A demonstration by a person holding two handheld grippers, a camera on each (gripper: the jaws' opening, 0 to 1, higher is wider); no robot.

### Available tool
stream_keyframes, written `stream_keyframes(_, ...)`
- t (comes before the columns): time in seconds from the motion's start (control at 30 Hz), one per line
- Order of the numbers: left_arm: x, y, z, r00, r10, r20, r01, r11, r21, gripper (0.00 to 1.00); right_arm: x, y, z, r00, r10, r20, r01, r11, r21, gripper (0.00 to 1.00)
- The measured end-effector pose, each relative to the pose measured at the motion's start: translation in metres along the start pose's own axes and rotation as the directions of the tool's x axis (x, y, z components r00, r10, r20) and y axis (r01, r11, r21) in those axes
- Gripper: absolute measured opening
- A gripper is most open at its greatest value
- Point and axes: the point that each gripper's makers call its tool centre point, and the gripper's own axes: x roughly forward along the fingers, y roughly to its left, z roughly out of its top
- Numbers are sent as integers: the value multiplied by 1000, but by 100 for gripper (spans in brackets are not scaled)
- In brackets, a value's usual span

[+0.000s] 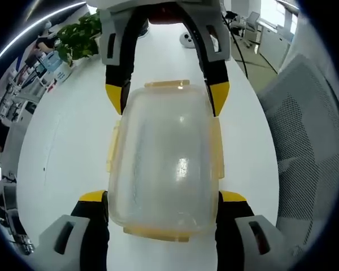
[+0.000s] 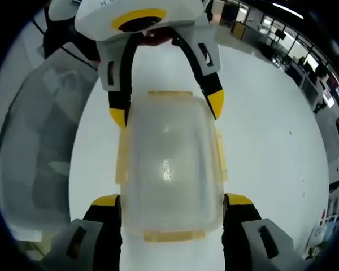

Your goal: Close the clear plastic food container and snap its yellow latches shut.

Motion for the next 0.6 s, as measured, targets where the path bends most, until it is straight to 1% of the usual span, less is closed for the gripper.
stream_keyframes(0.17,-7,-2,-14,1000,4,2,-4,1000,-14,79,6,3,14,1000,1,0,-1,1000,-9,73)
stream_keyframes(0.3,-11,-4,-24,1000,8,-9,-8,1000,-21,79,11,5,25,1000,1,-4,-1,1000,-14,73)
stream_keyframes(0.6,-22,-8,-48,1000,14,-2,-14,999,-40,79,21,10,48,1000,3,-3,-3,1000,-23,74)
